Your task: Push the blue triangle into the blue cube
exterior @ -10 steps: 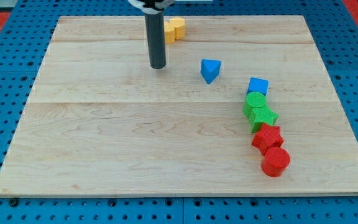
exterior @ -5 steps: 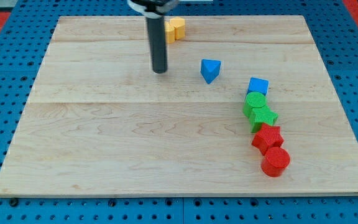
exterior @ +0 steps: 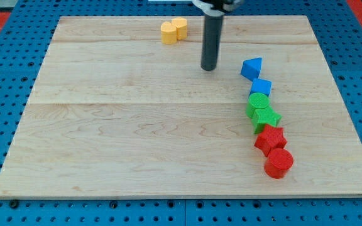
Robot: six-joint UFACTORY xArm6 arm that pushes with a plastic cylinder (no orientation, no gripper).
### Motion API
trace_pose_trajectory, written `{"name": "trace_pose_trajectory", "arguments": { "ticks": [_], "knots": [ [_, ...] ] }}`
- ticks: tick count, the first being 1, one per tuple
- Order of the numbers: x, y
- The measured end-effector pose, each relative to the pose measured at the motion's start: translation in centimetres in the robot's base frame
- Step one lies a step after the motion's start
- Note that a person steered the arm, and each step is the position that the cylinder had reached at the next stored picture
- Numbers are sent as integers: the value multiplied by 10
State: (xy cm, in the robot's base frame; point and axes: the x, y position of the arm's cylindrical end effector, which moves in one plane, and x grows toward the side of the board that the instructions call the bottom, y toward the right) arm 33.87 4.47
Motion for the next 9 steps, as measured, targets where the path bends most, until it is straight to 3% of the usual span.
{"name": "trace_pose_trajectory", "arguments": {
  "ticks": [2, 4, 5, 6, 9],
  "knots": [
    [-12, 72],
    [22, 78],
    [12, 78],
    [-39, 106],
    [19, 109]
  ]
}}
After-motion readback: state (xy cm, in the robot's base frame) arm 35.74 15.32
